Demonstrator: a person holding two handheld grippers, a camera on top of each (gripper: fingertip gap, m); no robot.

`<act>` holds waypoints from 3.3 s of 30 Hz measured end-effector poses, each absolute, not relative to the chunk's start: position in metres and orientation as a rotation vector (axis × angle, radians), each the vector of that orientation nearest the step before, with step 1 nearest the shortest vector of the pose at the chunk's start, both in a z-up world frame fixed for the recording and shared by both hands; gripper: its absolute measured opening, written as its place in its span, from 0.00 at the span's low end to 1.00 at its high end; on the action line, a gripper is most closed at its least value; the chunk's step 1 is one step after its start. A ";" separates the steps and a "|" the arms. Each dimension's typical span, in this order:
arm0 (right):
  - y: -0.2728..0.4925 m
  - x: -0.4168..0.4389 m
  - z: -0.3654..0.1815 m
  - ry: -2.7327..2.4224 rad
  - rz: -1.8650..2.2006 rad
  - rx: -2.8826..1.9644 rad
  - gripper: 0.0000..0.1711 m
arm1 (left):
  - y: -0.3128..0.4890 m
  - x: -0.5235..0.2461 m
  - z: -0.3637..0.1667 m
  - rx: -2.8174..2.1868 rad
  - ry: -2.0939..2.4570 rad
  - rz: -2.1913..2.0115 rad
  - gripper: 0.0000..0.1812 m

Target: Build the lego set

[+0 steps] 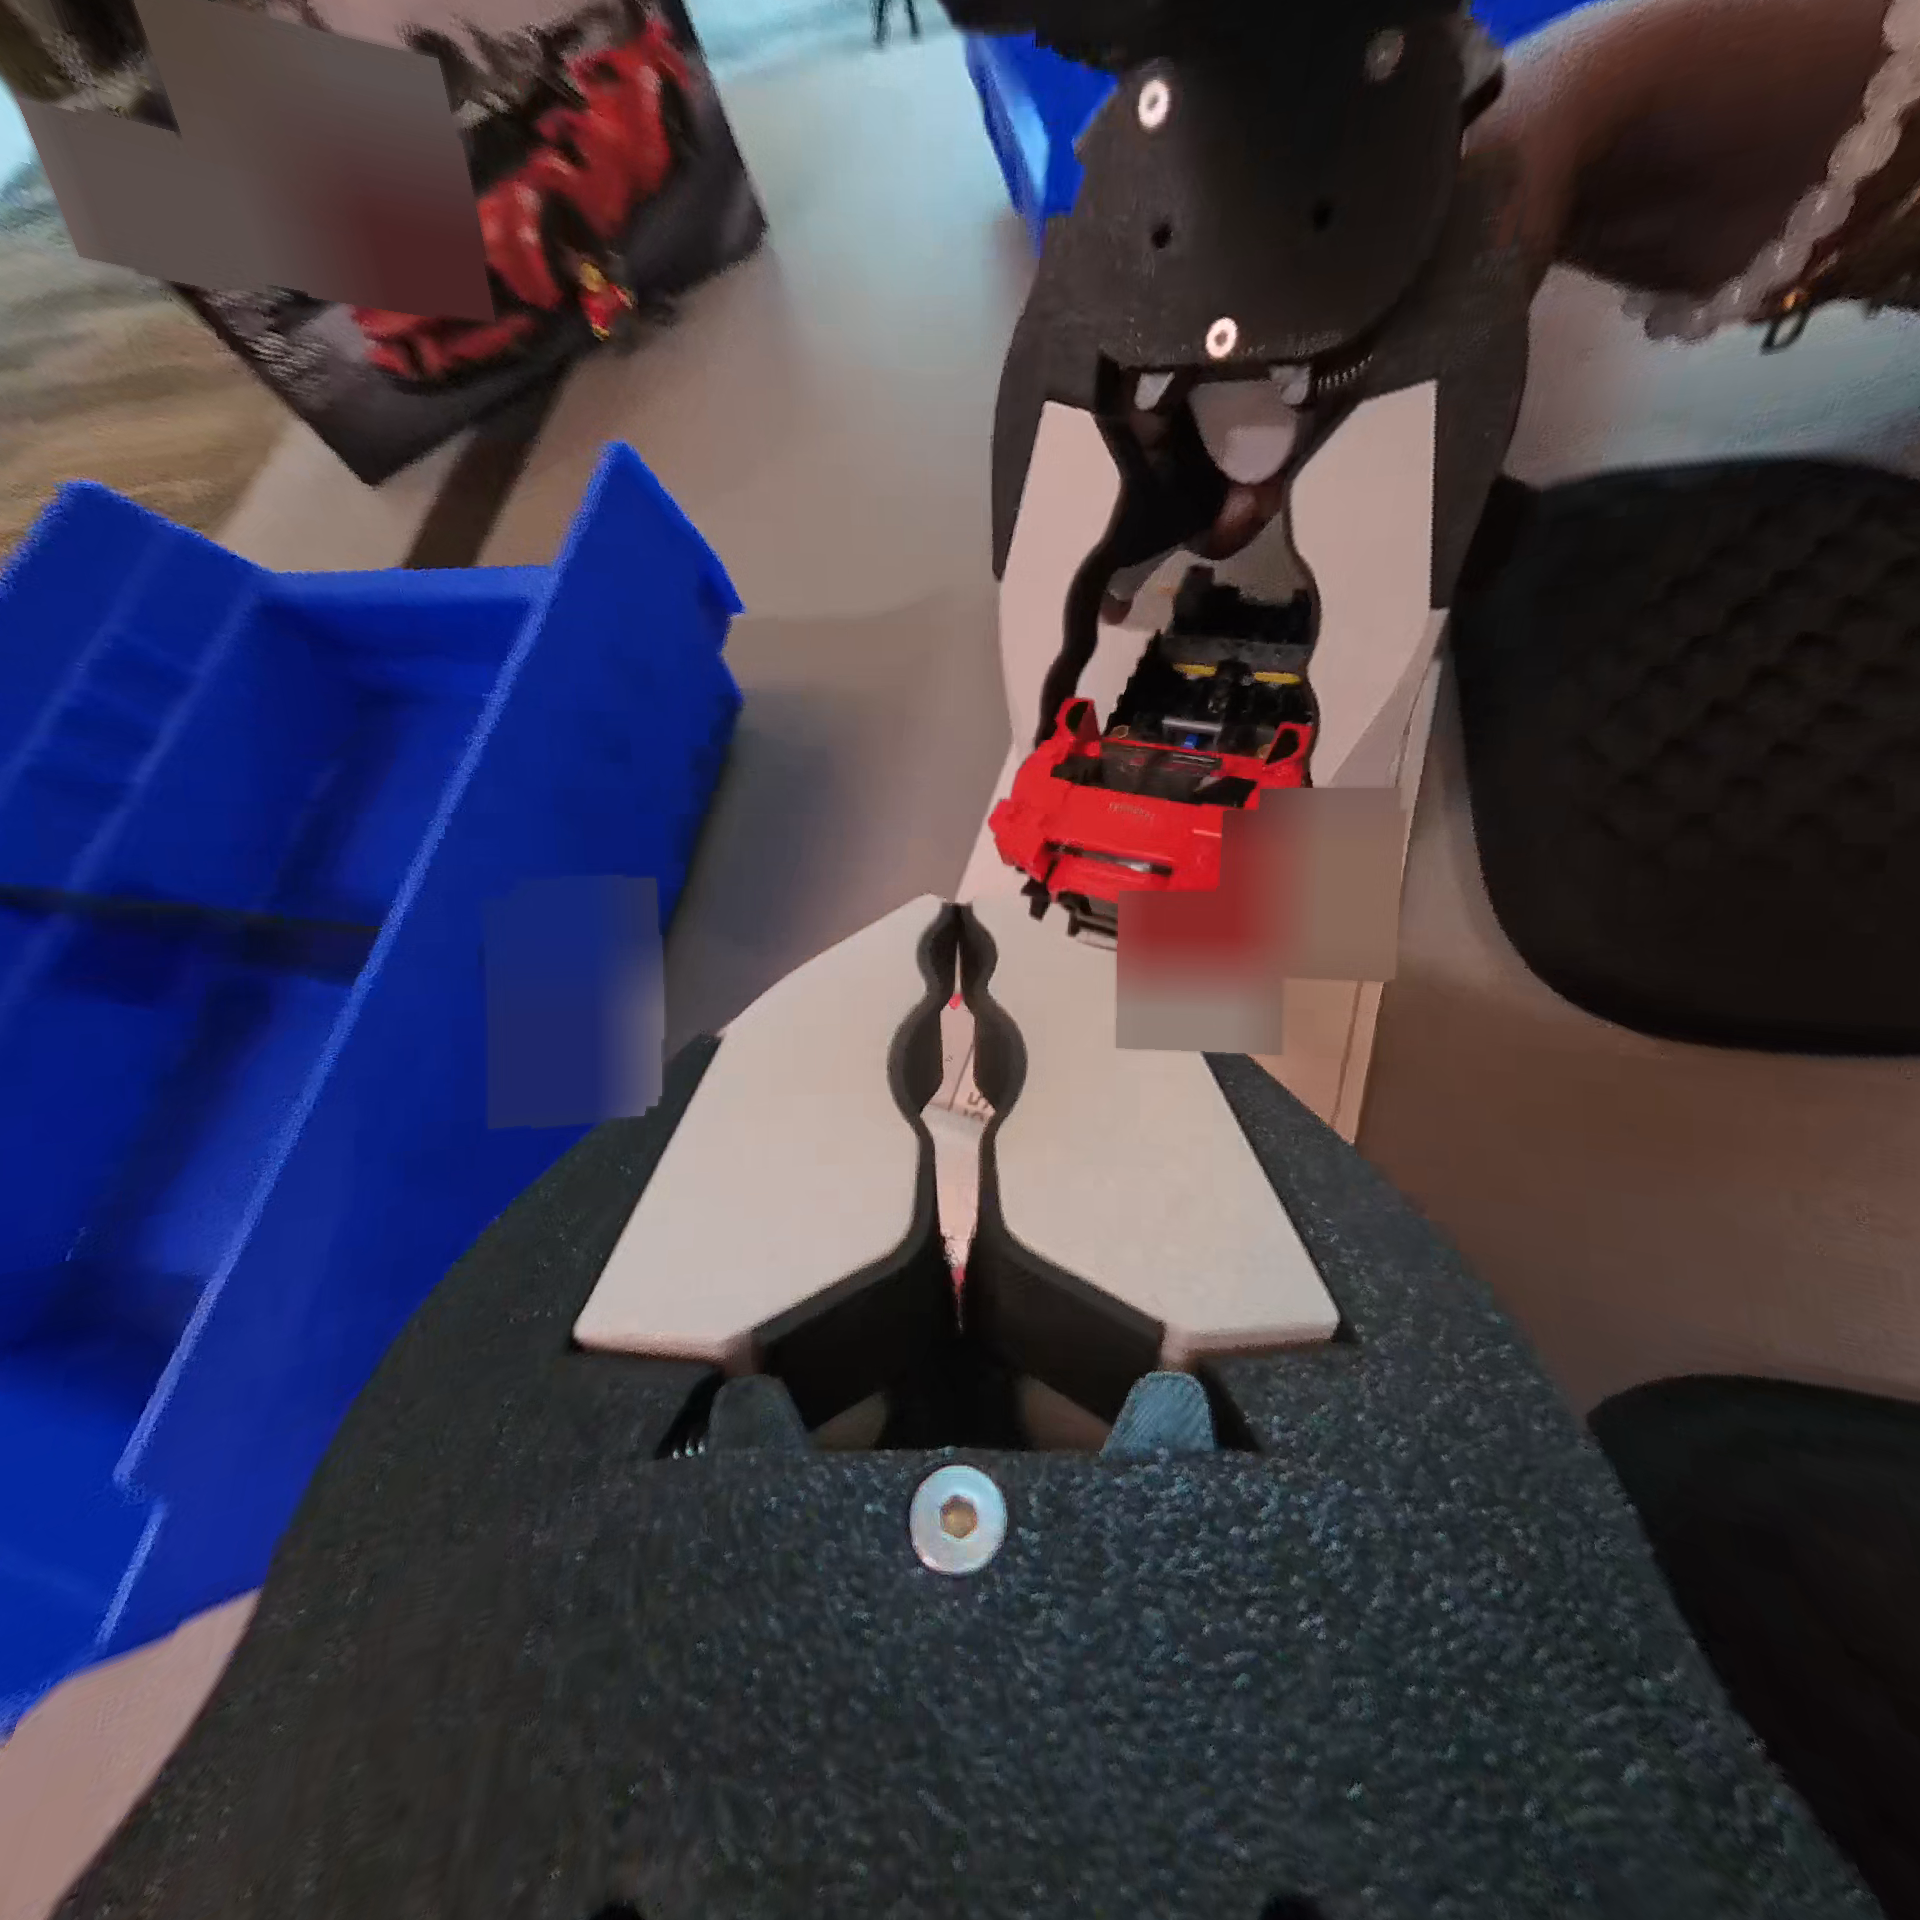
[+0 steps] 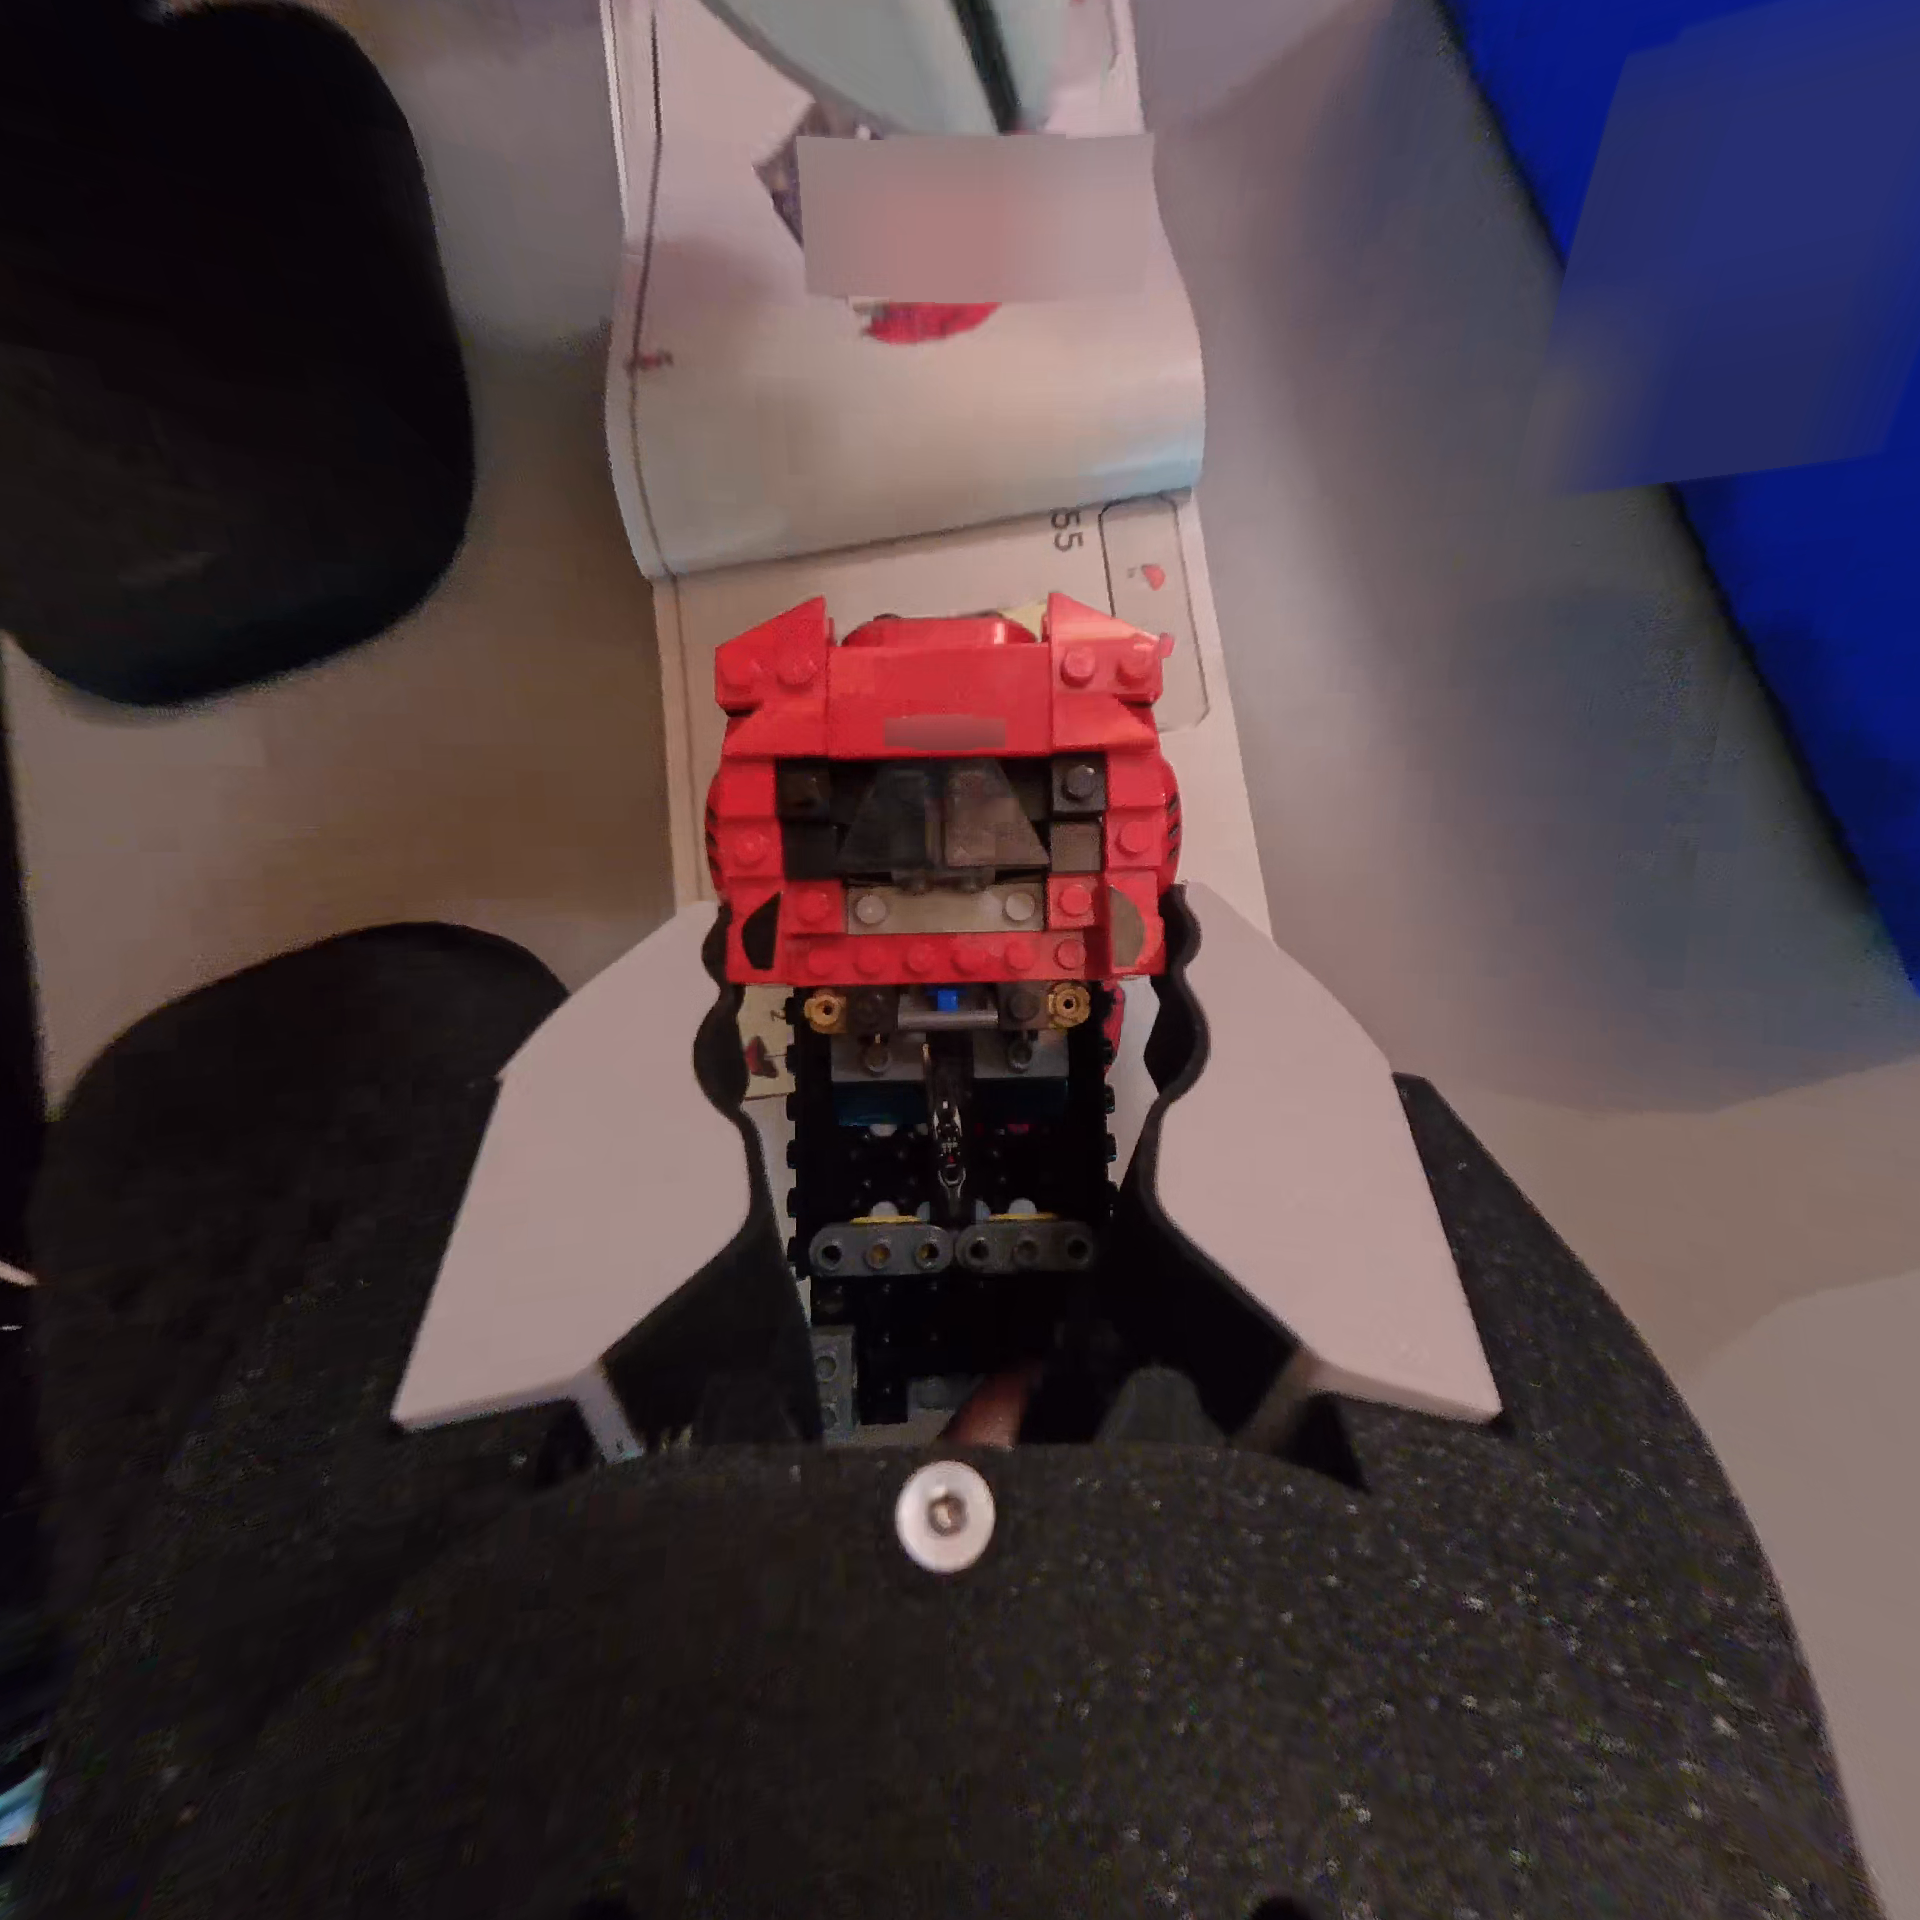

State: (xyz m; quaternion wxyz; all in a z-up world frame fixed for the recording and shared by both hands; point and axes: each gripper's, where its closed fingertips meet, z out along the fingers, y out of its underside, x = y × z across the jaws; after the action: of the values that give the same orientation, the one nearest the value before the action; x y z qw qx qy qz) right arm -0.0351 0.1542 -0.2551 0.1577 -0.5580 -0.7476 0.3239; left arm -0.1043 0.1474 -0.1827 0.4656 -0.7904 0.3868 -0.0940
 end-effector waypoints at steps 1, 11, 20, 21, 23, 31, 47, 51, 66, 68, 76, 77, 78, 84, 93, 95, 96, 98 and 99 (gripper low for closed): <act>0.155 -0.036 -0.250 -2.111 0.976 -1.631 0.45 | 0.144 -0.107 -0.177 -1.925 0.910 -0.240 0.00; 0.143 -0.046 -0.201 -1.778 1.672 -1.827 0.45 | 0.097 -0.115 -0.157 -1.876 0.701 -0.374 0.07; 0.122 -0.034 -0.152 -1.779 1.879 -1.518 0.44 | 0.070 -0.110 -0.161 -1.849 0.647 -0.411 0.09; 0.118 -0.032 -0.148 -1.798 1.871 -1.465 0.44 | 0.068 -0.109 -0.163 -1.847 0.649 -0.414 0.09; 0.108 -0.028 -0.138 -1.838 1.869 -1.352 0.44 | 0.067 -0.106 -0.169 -1.853 0.653 -0.405 0.10; 0.068 -0.008 -0.093 -1.991 1.955 -0.920 0.45 | 0.070 -0.093 -0.196 -1.898 0.667 -0.438 0.12; 0.134 -0.037 -0.171 -1.986 1.153 -1.532 0.45 | 0.081 -0.101 -0.218 -1.935 0.603 -0.373 0.17; 0.151 -0.033 -0.230 -2.056 0.797 -1.685 0.45 | 0.083 -0.106 -0.224 -1.947 0.584 -0.356 0.18; 0.230 0.024 -0.268 -1.681 0.487 -2.083 0.45 | 0.084 -0.105 -0.250 -2.015 0.708 -0.210 0.18; 0.246 0.041 -0.269 -1.560 0.406 -2.168 0.45 | 0.084 -0.104 -0.252 -2.013 0.740 -0.187 0.18; 0.270 0.069 -0.274 -1.375 0.283 -2.278 0.45 | 0.076 -0.083 -0.255 -2.007 0.902 -0.202 0.19; 0.271 0.070 -0.274 -1.363 0.279 -2.288 0.45 | 0.075 -0.079 -0.253 -2.007 0.915 -0.220 0.19; 0.271 0.071 -0.275 -1.359 0.282 -2.294 0.45 | 0.074 -0.075 -0.251 -2.012 0.930 -0.231 0.19; 0.274 0.068 -0.275 -1.342 0.327 -2.272 0.46 | 0.081 -0.069 -0.247 -2.049 1.055 -0.158 0.20; 0.223 0.079 -0.215 -1.501 0.641 -1.949 0.48 | 0.096 -0.046 -0.266 -2.101 1.186 -0.216 0.22; 0.180 0.086 -0.218 -1.707 0.822 -1.866 0.46 | 0.098 -0.044 -0.270 -2.107 1.192 -0.236 0.21; 0.164 0.089 -0.223 -1.769 0.884 -1.833 0.46 | 0.099 -0.044 -0.272 -2.111 1.187 -0.250 0.20; 0.152 0.087 -0.235 -1.773 0.927 -1.816 0.45 | 0.099 -0.042 -0.275 -2.117 1.173 -0.306 0.18; 0.149 0.086 -0.240 -1.769 0.948 -1.827 0.44 | 0.098 -0.041 -0.275 -2.119 1.161 -0.344 0.15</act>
State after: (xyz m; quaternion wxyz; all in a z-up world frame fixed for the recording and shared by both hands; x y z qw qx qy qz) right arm 0.0857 0.1489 -0.2399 0.2123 -0.6578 -0.6369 0.3414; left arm -0.0410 0.0983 -0.2754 0.3434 -0.8154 0.4468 -0.1326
